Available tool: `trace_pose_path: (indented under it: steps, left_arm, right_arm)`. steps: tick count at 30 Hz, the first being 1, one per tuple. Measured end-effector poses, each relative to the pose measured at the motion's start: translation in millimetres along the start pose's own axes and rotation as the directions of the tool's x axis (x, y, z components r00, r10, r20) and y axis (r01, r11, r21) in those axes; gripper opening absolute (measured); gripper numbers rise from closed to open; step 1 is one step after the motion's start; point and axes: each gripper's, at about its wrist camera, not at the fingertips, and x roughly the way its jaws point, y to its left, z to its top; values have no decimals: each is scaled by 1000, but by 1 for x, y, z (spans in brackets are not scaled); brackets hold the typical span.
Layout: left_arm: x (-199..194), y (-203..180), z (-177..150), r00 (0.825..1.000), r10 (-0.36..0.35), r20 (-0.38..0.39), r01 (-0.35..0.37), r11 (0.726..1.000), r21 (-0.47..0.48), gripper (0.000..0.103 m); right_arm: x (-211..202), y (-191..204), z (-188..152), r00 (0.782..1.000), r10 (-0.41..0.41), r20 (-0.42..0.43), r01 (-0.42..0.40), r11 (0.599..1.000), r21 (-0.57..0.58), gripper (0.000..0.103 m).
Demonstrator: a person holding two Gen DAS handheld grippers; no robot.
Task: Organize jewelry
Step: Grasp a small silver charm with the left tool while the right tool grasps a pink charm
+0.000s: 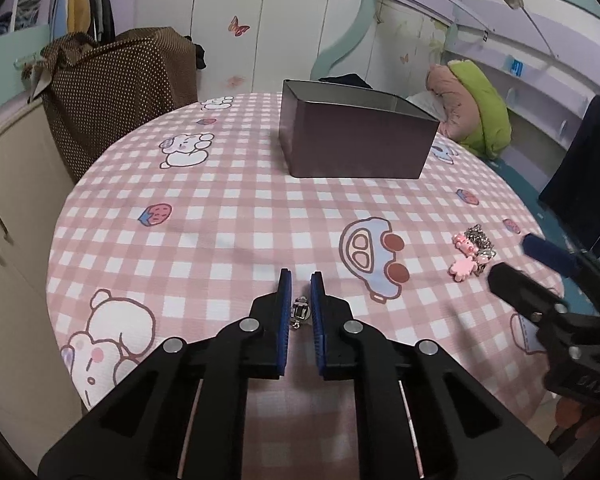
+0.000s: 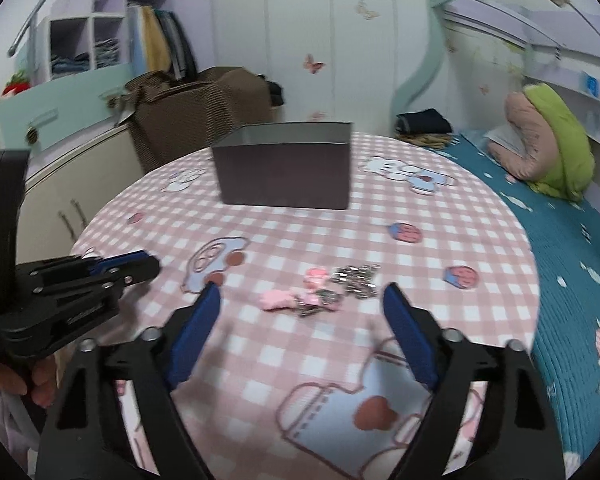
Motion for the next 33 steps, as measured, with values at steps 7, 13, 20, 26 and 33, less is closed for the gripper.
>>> trace_pose_path:
  steps: [7,13,20,26,33]
  left_arm:
    - [-2,5,-2,999,-28,17,29,999,-27,9]
    - [-2,8,-3,998,-53,23,54,998,-44,9]
    - [-4,11,-4,997,-68,27,69,996,-54,9]
    - [-5,12,-5,997,-74,26,76,995,-63,9]
    - [-7,13,-5,997,-77,21,78,995,-69,9]
  right_arm:
    - [16,13,6,999,20,-40,-22,998,-56,44]
    - [29,16,4,996,3,-85,-10,997,-79,30]
    - [27,16,1,996,-25,-84,16,994,-106,21]
    - [18,13,3,998,-15,-65,10,997,-73,14]
    - [6,3,8,998,-49,-46,47,998,-40,14]
